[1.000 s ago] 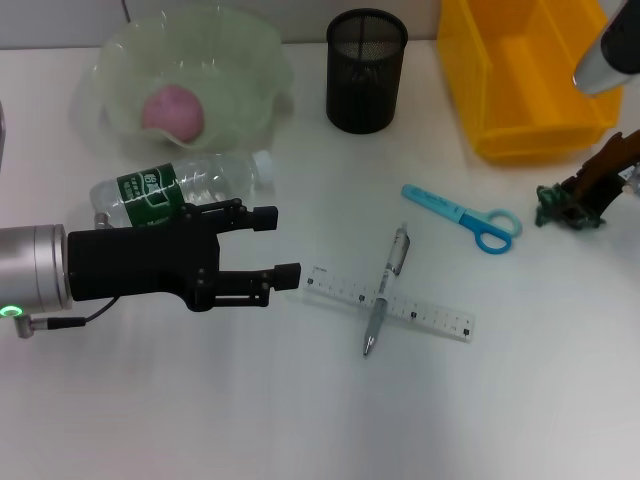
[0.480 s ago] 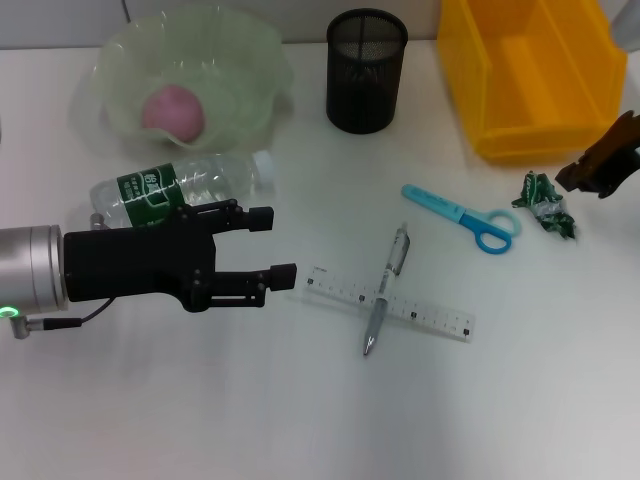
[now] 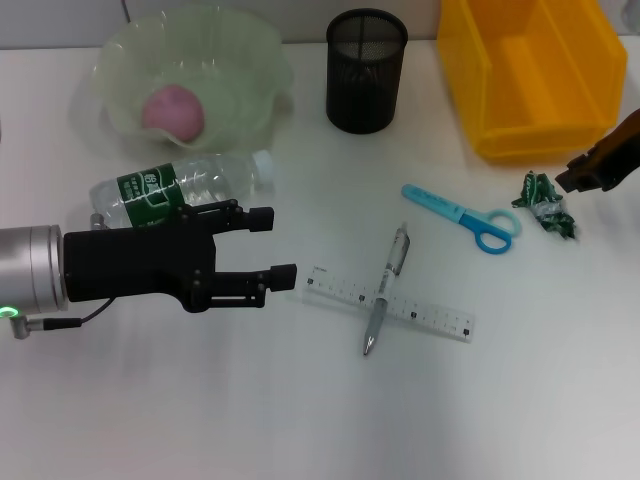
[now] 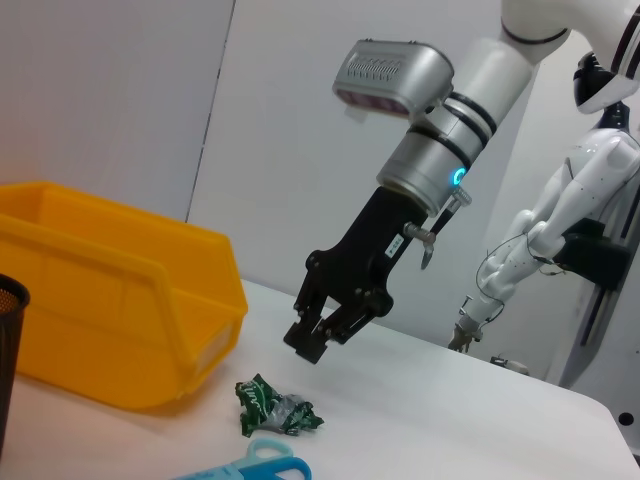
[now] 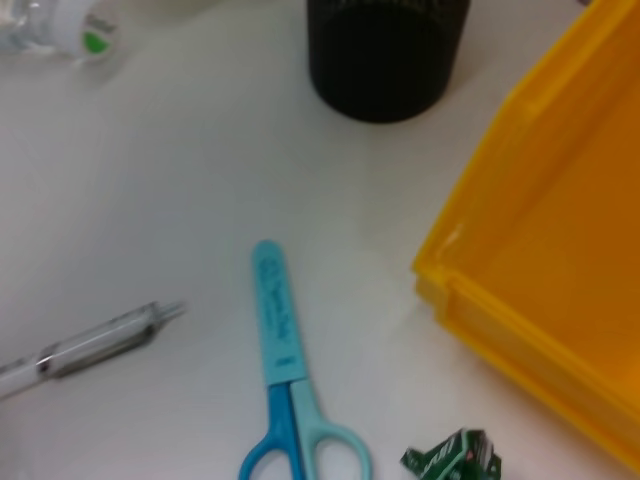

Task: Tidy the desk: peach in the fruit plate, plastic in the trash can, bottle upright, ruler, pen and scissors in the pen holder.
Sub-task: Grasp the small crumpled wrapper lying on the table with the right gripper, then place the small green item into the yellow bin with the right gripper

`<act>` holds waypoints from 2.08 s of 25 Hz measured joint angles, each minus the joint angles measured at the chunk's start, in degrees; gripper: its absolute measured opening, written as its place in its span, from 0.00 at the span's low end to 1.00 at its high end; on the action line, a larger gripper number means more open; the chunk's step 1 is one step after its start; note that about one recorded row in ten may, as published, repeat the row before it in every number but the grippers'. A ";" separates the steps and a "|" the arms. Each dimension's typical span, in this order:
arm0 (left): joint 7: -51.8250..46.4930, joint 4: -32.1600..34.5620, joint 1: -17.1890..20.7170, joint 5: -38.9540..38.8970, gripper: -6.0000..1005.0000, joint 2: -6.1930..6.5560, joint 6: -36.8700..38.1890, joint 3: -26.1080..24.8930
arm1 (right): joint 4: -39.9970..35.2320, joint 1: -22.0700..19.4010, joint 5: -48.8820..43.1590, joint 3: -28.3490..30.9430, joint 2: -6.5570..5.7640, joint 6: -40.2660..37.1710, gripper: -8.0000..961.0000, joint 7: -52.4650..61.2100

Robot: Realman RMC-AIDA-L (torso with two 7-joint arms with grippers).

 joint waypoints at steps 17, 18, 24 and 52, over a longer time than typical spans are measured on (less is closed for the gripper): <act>-0.49 0.16 0.03 0.00 0.82 -0.13 0.41 0.01 | 8.84 -0.31 0.20 -0.68 2.03 13.40 0.51 -2.28; -0.49 0.16 0.03 0.00 0.82 -0.13 0.41 0.01 | 9.17 -0.32 0.28 -0.68 2.12 13.61 0.52 -2.82; -0.88 0.25 -0.03 0.00 0.82 -0.06 0.61 0.00 | 10.16 -0.36 0.43 -0.63 2.47 14.68 0.38 -4.12; -0.92 0.25 -0.28 -0.39 0.82 0.22 0.66 0.00 | -12.94 -3.92 11.68 6.19 2.32 11.16 0.04 0.36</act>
